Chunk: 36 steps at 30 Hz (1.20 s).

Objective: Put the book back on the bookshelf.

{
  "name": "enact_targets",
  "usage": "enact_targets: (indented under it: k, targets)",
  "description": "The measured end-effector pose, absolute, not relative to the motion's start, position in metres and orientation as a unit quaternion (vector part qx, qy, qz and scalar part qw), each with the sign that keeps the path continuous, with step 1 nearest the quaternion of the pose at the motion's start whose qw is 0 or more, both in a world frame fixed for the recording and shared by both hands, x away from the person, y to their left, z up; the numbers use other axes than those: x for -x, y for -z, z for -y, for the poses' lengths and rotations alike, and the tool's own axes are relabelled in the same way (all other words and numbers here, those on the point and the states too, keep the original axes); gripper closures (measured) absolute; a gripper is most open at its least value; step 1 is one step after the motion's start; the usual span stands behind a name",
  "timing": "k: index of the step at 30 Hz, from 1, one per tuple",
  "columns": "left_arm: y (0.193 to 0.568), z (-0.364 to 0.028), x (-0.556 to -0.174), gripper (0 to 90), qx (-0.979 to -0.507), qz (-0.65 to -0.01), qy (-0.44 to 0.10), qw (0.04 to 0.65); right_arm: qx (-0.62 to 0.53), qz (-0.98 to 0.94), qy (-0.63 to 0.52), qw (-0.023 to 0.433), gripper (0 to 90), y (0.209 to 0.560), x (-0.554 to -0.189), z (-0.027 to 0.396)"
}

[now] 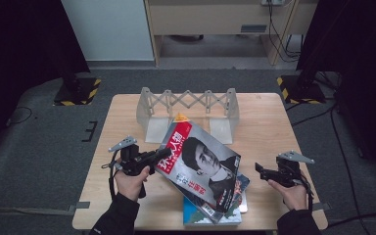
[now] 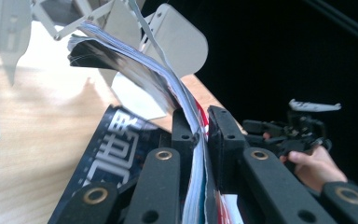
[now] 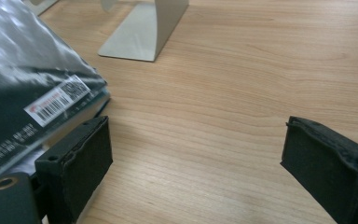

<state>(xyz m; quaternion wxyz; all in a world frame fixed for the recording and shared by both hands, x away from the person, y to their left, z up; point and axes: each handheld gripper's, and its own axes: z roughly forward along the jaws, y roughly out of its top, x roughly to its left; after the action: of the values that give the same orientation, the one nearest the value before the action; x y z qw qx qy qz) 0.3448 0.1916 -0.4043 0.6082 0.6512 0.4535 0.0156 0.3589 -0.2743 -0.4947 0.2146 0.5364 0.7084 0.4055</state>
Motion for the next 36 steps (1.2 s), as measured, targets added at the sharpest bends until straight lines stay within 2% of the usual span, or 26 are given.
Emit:
enact_targets:
  k: [6, 24, 36]
  targets:
    - [0.385, -0.192, -0.346, 85.3, -0.633, -0.440, -0.017, 0.637, -0.537, -0.713, -0.395, 0.218, 8.6, 0.498, -0.361, 0.277]
    - [0.345, -0.187, -0.352, 86.5, -0.647, -0.408, -0.073, 0.640, -0.539, -0.721, -0.378, 0.218, 8.6, 0.502, -0.364, 0.280]
    - [0.331, -0.217, -0.345, 86.5, -0.632, -0.414, -0.102, 0.648, -0.542, -0.723, -0.369, 0.218, 8.6, 0.504, -0.365, 0.281]
